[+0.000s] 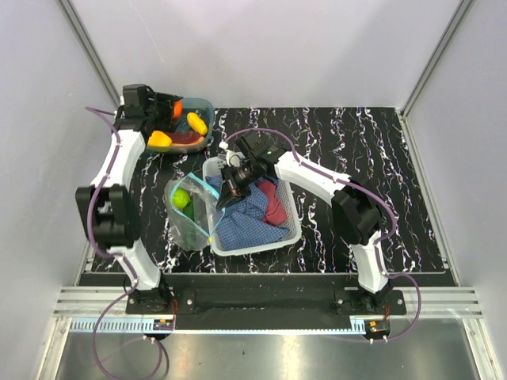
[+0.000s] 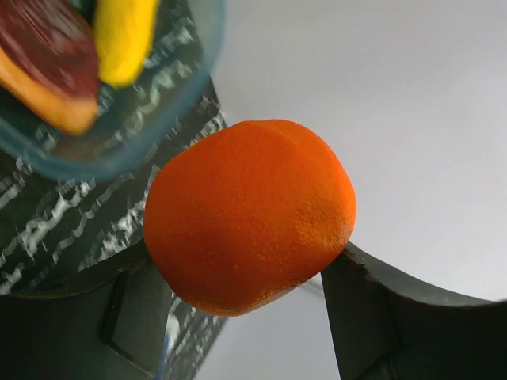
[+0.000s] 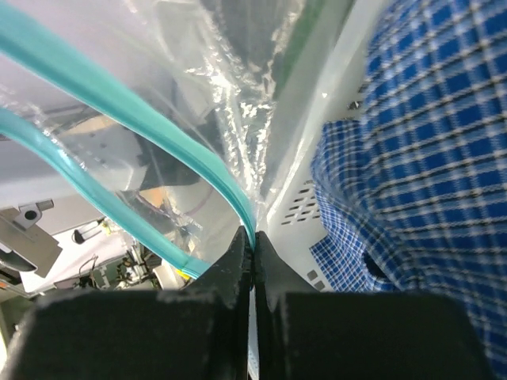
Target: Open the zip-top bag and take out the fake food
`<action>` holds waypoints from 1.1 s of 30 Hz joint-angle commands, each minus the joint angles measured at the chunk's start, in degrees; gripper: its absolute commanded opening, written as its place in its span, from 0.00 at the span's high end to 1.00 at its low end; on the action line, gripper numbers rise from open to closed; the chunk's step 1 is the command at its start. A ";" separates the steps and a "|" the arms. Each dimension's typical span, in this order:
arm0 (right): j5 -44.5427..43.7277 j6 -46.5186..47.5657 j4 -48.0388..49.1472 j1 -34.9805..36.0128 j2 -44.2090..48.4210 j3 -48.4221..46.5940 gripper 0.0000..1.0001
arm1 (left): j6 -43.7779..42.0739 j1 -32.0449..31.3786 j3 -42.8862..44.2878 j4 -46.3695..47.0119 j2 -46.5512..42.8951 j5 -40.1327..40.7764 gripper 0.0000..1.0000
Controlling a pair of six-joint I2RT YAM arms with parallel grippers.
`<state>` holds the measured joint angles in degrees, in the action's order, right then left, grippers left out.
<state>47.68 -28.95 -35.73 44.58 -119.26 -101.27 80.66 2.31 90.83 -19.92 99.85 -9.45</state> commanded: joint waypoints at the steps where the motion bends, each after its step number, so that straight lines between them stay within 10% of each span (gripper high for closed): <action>1: 1.71 1.18 2.68 -0.10 3.86 -0.41 1.00 | -2.18 1.03 10.41 -0.99 9.29 2.69 0.90; 6: 1.71 1.26 2.68 -0.11 3.95 -0.77 1.00 | -1.30 1.82 20.27 -6.96 19.83 -0.82 0.54; 9: 1.54 1.35 2.68 -0.19 4.12 -0.77 1.00 | 0.20 2.35 19.39 -6.88 19.95 -1.27 0.08; 11: 1.54 1.35 2.68 -0.19 4.13 -0.68 1.00 | -1.81 2.44 19.48 -7.50 18.98 -0.40 0.02; 27: 1.45 2.84 -2.50 0.25 0.08 -7.79 1.00 | -25.27 -6.60 -1.87 -8.73 -18.35 -5.14 0.13; 33: 0.40 2.67 -5.93 1.83 -1.76 -14.99 1.00 | -33.54 -20.91 -12.59 -12.84 -34.62 -0.49 0.45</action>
<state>47.59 -27.16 -39.07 44.93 -119.92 -110.06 55.83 -11.86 83.94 -29.52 72.07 -12.69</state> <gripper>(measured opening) 0.010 0.654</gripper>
